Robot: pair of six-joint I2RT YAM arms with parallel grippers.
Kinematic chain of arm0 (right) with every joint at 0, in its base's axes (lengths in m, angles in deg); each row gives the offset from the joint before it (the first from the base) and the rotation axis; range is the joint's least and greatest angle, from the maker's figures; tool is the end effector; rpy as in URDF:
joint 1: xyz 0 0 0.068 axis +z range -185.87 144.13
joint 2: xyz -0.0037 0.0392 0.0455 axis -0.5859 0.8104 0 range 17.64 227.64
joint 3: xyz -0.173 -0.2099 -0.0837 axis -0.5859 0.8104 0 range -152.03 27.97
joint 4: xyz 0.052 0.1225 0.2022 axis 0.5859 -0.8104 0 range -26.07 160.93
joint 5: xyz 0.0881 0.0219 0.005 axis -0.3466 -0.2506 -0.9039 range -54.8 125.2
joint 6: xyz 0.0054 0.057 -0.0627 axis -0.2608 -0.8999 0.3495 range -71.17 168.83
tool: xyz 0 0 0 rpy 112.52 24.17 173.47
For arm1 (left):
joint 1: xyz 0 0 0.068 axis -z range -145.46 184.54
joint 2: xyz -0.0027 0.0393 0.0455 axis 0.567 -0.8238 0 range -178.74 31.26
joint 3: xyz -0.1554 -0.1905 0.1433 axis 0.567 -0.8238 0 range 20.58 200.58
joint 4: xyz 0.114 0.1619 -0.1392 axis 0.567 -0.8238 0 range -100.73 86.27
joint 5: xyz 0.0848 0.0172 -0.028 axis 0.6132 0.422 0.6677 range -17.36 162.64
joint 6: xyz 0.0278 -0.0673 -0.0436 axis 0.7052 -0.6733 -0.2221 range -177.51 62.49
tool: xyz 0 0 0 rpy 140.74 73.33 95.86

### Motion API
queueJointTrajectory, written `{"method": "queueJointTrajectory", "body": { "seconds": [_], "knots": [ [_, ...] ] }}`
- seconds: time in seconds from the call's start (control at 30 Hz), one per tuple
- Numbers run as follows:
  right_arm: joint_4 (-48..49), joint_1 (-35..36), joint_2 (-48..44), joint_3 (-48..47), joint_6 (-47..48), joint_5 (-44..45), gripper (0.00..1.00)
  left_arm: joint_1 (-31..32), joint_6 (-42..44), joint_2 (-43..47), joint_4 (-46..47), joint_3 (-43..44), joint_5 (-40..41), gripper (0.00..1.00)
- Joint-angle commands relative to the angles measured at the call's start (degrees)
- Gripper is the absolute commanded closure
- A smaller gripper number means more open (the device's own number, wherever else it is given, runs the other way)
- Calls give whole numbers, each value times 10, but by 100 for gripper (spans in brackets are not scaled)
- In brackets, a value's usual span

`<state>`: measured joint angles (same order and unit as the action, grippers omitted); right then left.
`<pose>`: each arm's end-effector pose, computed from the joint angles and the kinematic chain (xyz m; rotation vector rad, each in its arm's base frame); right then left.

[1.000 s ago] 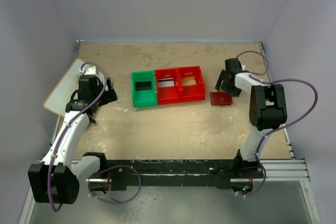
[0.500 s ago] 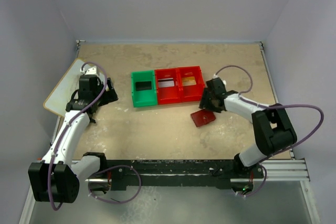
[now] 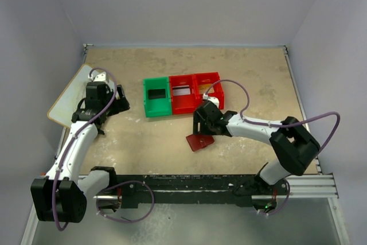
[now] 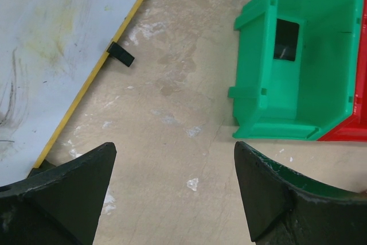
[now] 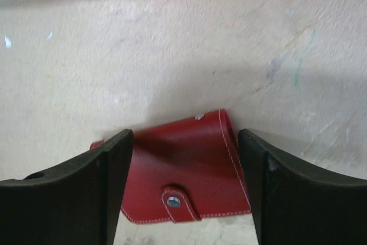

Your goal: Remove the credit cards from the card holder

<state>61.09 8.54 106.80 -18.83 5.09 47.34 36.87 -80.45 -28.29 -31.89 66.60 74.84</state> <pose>0.2338 0.2073 0.1669 0.0764 2.4965 0.4038 0.2231 -0.0063 0.2587 -0.4318 2.2638 -0.1829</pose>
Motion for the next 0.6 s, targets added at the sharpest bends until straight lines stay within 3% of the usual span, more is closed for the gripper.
{"method": "queueJointTrajectory", "body": {
  "seconds": [0.0, 0.13, 0.23, 0.33, 0.43, 0.57],
  "knots": [
    [-66, 9, -69, -9, -51, 44, 21, 0, 9, 25, 38, -5, -72, 18],
    [-162, 9, -120, 6, -160, 71, 18, 18, -14, 42, 84, -24, -158, 18],
    [-179, 9, -149, 39, -221, 47, 19, 97, -56, 40, 139, -41, -168, 18],
    [-135, 8, -174, 87, -257, -7, 22, 194, -83, 4, 175, -35, -138, 19],
    [-23, 6, -193, 139, -263, -61, 27, 273, -89, -54, 188, -17, -106, 21],
    [12, 5, -192, 143, -267, -59, 28, 345, -81, -130, 190, 7, -73, 23]
  ]
}}
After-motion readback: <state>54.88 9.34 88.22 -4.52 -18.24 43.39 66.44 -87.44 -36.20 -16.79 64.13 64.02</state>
